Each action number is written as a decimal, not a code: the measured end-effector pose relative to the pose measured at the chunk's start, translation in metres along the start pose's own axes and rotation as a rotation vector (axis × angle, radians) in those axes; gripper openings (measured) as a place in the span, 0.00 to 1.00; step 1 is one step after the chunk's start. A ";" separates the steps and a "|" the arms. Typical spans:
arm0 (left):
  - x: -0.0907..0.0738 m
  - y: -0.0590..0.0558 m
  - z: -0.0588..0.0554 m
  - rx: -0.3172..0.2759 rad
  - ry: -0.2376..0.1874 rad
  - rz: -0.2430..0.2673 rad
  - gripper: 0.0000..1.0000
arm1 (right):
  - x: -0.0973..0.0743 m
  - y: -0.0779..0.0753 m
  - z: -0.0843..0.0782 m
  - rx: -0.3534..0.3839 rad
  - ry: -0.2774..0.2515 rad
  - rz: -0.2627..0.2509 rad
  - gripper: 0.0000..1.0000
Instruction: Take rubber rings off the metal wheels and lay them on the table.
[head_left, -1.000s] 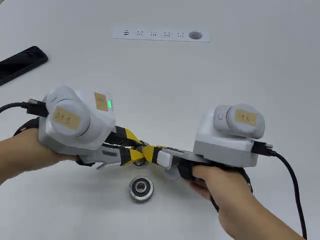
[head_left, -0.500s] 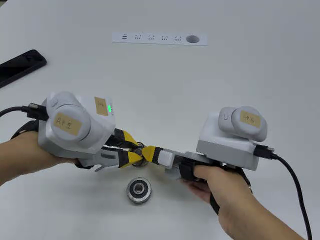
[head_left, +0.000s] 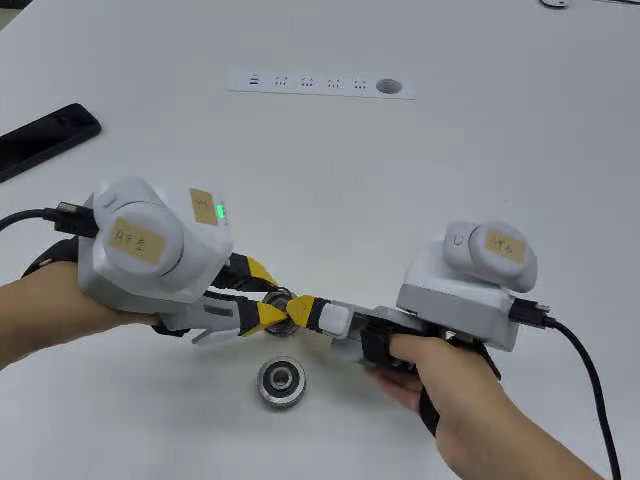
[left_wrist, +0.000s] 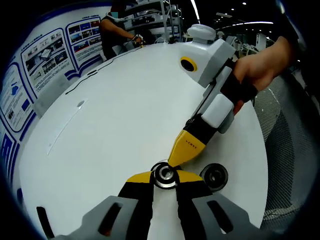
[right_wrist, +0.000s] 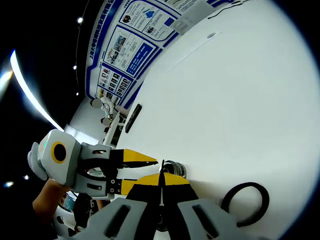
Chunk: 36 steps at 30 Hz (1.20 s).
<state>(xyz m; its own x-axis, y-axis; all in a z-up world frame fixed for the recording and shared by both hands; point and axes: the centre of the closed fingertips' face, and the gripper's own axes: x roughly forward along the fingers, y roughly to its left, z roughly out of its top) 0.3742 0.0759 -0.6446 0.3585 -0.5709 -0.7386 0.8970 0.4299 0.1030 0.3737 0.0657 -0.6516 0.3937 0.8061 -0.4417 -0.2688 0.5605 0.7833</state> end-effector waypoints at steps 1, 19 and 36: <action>-0.002 0.001 0.000 -0.014 -0.005 0.004 0.18 | 0.000 0.001 0.000 0.001 0.001 0.004 0.01; -0.031 0.014 -0.001 -0.106 -0.050 0.092 0.25 | -0.015 0.013 0.015 0.064 -0.063 0.044 0.01; -0.043 0.004 0.014 -0.124 -0.105 0.111 0.30 | -0.053 -0.024 0.030 0.136 -0.145 -0.042 0.01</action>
<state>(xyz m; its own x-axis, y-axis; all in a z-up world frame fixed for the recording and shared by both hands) 0.3657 0.0925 -0.6031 0.4841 -0.5825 -0.6529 0.8142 0.5732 0.0922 0.3855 0.0040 -0.6337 0.5271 0.7414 -0.4154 -0.1322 0.5544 0.8217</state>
